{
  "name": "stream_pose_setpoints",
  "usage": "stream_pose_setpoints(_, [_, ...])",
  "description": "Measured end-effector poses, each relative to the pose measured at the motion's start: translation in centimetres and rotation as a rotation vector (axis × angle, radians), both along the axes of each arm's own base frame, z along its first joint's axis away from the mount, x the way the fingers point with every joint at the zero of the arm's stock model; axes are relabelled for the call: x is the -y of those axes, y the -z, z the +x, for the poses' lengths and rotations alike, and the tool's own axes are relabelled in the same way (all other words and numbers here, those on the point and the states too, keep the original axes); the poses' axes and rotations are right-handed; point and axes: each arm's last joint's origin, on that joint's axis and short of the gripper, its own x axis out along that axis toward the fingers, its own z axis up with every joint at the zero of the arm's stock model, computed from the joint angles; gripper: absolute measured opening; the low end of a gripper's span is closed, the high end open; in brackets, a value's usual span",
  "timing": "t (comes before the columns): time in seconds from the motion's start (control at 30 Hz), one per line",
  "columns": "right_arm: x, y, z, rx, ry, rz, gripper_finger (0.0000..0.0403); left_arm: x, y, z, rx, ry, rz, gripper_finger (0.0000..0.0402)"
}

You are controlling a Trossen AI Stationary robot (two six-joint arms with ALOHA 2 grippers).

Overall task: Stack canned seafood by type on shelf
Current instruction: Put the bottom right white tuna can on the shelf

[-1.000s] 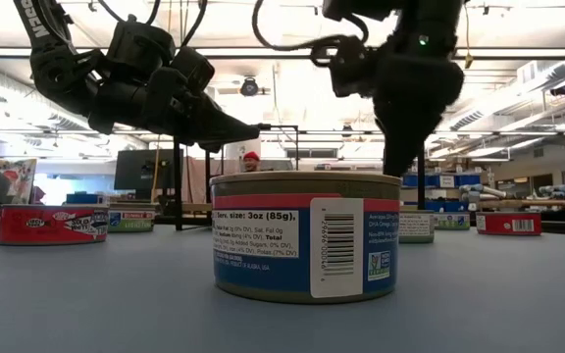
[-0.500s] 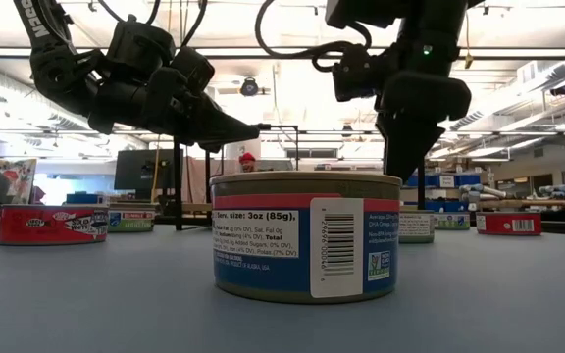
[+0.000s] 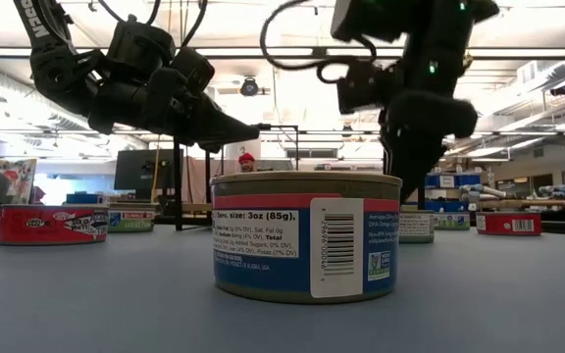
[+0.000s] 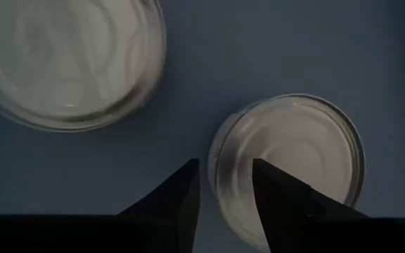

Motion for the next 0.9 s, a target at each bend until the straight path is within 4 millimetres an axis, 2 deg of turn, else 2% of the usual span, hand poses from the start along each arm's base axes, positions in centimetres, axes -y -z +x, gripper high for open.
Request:
stream_pose_setpoints(0.13, [0.2, 1.2, -0.5, 0.002, -0.006, -0.008, 0.0137, 0.0, 0.0, 0.0, -0.001, 0.000, 0.000, 0.0006])
stream_pose_setpoints(0.33, [0.3, 1.4, -0.7, 0.006, -0.009, -0.031, 0.0116, 0.0, 0.0, 0.0, 0.000, 0.000, 0.000, 0.0006])
stream_pose_setpoints(0.67, [0.6, 1.3, -0.5, -0.004, -0.050, -0.005, 0.0011, 0.0, 0.0, 0.0, 0.002, 0.000, 0.001, 0.0006])
stream_pose_setpoints(0.9, [1.0, 0.4, 0.3, -0.003, -0.060, 0.003, 0.0005, 0.0, 0.0, 0.0, 0.002, 0.000, 0.001, 0.0006])
